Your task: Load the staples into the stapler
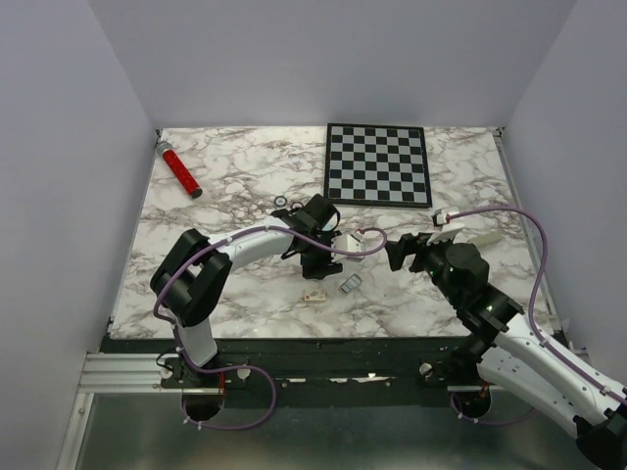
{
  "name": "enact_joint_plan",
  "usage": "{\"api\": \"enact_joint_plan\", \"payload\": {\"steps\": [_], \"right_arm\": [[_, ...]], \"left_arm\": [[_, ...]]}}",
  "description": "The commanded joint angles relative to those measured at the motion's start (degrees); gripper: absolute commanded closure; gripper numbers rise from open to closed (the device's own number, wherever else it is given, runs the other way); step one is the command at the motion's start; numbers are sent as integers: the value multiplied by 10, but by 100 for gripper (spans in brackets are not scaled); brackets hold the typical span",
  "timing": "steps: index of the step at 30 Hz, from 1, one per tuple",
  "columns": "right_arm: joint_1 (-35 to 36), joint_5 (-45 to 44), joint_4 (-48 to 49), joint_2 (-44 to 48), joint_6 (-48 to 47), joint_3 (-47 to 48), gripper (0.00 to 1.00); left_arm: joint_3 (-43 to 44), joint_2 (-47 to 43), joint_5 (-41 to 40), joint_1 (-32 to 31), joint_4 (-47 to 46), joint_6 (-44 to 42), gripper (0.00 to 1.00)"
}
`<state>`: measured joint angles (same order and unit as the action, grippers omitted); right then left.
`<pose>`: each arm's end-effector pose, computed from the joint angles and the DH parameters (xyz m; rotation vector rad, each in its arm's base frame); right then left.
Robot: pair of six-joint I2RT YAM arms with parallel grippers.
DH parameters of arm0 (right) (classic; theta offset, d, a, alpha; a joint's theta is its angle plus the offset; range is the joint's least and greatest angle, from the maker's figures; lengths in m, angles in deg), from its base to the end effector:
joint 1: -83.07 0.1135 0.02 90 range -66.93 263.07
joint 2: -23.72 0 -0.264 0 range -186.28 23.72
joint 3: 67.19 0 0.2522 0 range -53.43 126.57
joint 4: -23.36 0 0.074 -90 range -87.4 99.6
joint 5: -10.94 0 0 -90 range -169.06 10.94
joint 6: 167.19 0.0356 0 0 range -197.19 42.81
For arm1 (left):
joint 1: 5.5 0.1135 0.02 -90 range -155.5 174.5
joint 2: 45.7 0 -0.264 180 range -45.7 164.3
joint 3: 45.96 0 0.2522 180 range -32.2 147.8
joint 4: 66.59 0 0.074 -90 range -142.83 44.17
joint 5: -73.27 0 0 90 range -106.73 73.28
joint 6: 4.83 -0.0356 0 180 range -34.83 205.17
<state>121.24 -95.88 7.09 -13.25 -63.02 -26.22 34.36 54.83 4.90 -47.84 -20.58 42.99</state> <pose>0.1371 0.0947 0.2669 -0.1627 1.7855 0.3965 0.2485 -0.2442 0.1879 1.8847 1.9136 -0.5135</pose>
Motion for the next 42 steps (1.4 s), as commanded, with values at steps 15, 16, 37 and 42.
{"api": "enact_joint_plan", "payload": {"steps": [15, 16, 37, 42], "right_arm": [[2, 92, 1, -96, 45, 35, 1], [2, 103, -1, -106, 52, 51, 1], [2, 297, 53, -250, 152, 157, 25], [2, 302, 60, -255, 168, 153, 33]], "left_arm": [[-62, -127, 31, 11, -103, 74, 100], [-74, -143, 35, 16, -125, 90, 100], [-278, -361, 81, 46, -561, 463, 100], [-280, -365, 84, 33, -563, 464, 100]]}}
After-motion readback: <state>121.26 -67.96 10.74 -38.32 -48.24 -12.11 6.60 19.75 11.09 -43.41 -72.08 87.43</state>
